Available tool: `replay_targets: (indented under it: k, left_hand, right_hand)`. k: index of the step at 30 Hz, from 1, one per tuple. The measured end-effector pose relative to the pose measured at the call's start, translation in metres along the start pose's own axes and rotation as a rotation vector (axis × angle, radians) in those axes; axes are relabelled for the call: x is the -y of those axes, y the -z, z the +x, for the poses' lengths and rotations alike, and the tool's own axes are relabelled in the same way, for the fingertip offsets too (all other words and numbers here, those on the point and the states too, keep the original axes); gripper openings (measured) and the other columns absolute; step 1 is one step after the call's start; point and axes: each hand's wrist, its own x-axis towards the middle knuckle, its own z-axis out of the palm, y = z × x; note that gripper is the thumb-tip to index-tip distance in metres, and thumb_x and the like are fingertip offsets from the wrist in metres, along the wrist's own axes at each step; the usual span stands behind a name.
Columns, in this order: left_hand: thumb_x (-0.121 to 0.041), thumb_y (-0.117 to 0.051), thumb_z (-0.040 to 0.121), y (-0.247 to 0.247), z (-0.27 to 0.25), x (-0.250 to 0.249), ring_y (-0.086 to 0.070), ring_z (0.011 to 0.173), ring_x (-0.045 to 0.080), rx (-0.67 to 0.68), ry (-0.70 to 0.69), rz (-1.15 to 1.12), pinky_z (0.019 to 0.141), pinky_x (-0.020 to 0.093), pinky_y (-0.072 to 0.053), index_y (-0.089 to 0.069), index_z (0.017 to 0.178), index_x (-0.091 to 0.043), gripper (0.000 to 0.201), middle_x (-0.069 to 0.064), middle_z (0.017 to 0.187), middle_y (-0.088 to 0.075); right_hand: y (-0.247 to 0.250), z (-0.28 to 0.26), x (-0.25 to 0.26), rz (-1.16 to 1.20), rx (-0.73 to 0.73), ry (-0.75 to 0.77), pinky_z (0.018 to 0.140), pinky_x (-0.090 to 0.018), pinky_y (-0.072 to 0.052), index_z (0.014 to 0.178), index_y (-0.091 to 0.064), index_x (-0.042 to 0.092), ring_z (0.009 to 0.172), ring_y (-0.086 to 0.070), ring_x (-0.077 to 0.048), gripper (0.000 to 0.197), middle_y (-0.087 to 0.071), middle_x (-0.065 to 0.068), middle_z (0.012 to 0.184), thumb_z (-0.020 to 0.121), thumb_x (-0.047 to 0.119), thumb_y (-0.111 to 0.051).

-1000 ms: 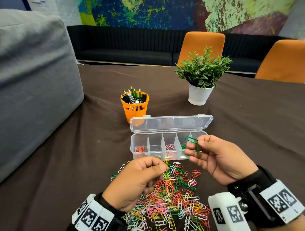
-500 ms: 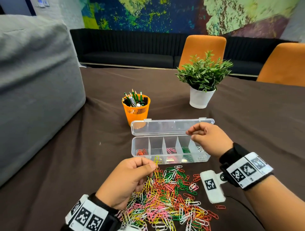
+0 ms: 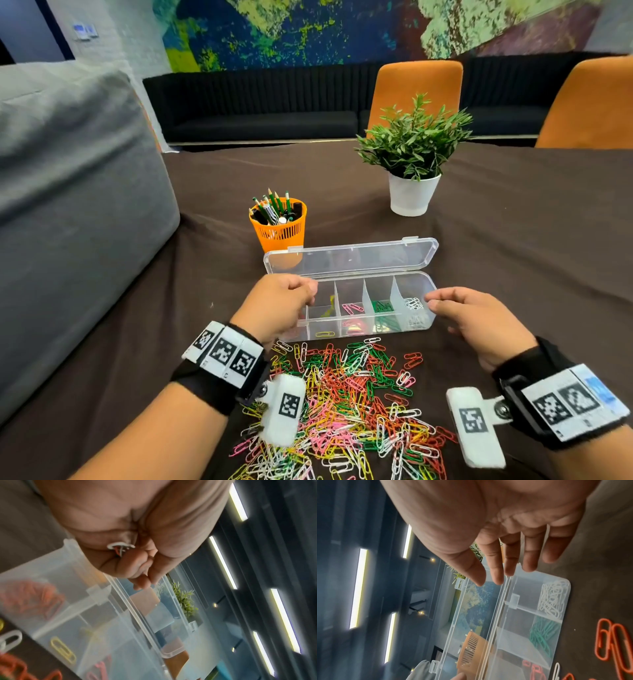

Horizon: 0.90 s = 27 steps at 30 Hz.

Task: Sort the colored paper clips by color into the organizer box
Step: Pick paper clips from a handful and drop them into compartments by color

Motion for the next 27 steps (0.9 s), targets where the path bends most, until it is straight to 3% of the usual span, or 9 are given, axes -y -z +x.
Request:
replay_targets:
  k: [3,5,7,9,13,15,19,24,27]
  left_hand:
    - [-0.015,-0.059,0.097,-0.003,-0.018,0.0,-0.039,0.052,0.009,0.042,0.151,-0.471,0.04,0.017,-0.031,-0.071,0.108,0.0,0.022,0.004,0.075,-0.06]
    - [-0.026,-0.055,0.099,-0.002,-0.034,-0.001,-0.051,0.06,0.012,0.185,0.308,-0.826,0.045,0.018,-0.044,-0.066,0.118,0.004,0.037,0.011,0.088,-0.068]
    - [-0.039,-0.048,0.1,0.001,-0.046,-0.001,-0.064,0.077,0.023,0.305,0.403,-1.074,0.063,0.03,-0.058,-0.059,0.125,0.008,0.054,0.022,0.114,-0.069]
    - [-0.045,-0.044,0.1,0.003,-0.055,0.001,-0.069,0.097,0.036,0.359,0.436,-1.204,0.084,0.042,-0.057,-0.051,0.132,0.01,0.064,0.03,0.128,-0.061]
    - [-0.046,-0.044,0.099,-0.002,-0.066,0.003,-0.056,0.124,0.046,0.431,0.433,-1.241,0.098,0.058,-0.044,-0.046,0.136,0.011,0.069,0.034,0.135,-0.054]
    - [-0.041,-0.044,0.098,-0.004,-0.068,0.004,-0.053,0.127,0.046,0.462,0.428,-1.23,0.103,0.057,-0.042,-0.045,0.138,0.012,0.066,0.034,0.138,-0.051]
    - [-0.023,-0.043,0.095,-0.008,-0.073,0.006,-0.053,0.121,0.043,0.528,0.406,-1.211,0.108,0.053,-0.042,-0.048,0.135,0.016,0.056,0.034,0.138,-0.051]
    - [-0.001,-0.048,0.078,-0.008,-0.076,0.018,-0.044,0.135,0.042,0.573,0.409,-1.159,0.109,0.052,-0.039,-0.049,0.135,0.015,0.059,0.032,0.142,-0.048]
    - [0.005,-0.039,0.075,-0.007,-0.077,0.023,-0.053,0.127,0.048,0.535,0.442,-1.205,0.101,0.057,-0.043,-0.049,0.134,0.015,0.06,0.036,0.136,-0.052]
  right_hand:
    - [0.001,-0.006,-0.003,-0.02,0.011,0.028,0.073,-0.025,-0.04,0.085,-0.074,0.016,0.074,-0.056,-0.007,0.007,-0.072,0.002,0.082,0.086,0.012,-0.069]
    - [0.001,-0.012,-0.004,-0.023,0.02,0.036,0.076,-0.026,-0.041,0.083,-0.075,0.016,0.073,-0.056,-0.007,0.008,-0.072,0.004,0.08,0.086,0.013,-0.069]
    - [-0.001,-0.02,0.001,-0.034,0.038,0.043,0.075,-0.026,-0.041,0.084,-0.075,0.018,0.076,-0.058,-0.01,0.006,-0.072,0.006,0.08,0.085,0.016,-0.07]
    - [-0.004,-0.032,0.012,-0.122,0.039,0.095,0.074,-0.025,-0.042,0.091,-0.073,0.024,0.082,-0.061,-0.013,0.008,-0.071,0.01,0.087,0.084,0.02,-0.072]
    - [-0.028,-0.064,0.042,-0.261,0.163,0.331,0.072,-0.023,-0.047,0.095,-0.069,0.034,0.075,-0.059,-0.004,0.018,-0.068,0.012,0.09,0.083,0.02,-0.072]
    - [-0.047,-0.075,0.048,-0.284,0.298,0.398,0.066,-0.019,-0.046,0.097,-0.07,0.035,0.066,-0.056,-0.003,0.019,-0.067,0.01,0.087,0.085,0.019,-0.07]
    - [-0.069,-0.072,0.047,-0.445,0.273,0.463,0.07,-0.009,-0.035,0.111,-0.066,0.042,0.072,-0.051,0.002,0.028,-0.054,0.013,0.091,0.089,0.025,-0.066]
    - [-0.071,-0.062,0.042,-0.5,0.291,0.441,0.065,-0.012,-0.035,0.082,-0.066,0.032,0.069,-0.052,0.003,0.011,-0.059,0.011,0.083,0.085,0.022,-0.068]
    - [-0.066,-0.05,0.041,-0.458,0.277,0.408,0.059,-0.012,-0.035,0.08,-0.06,0.026,0.062,-0.052,0.0,0.013,-0.063,0.01,0.075,0.089,0.017,-0.064]
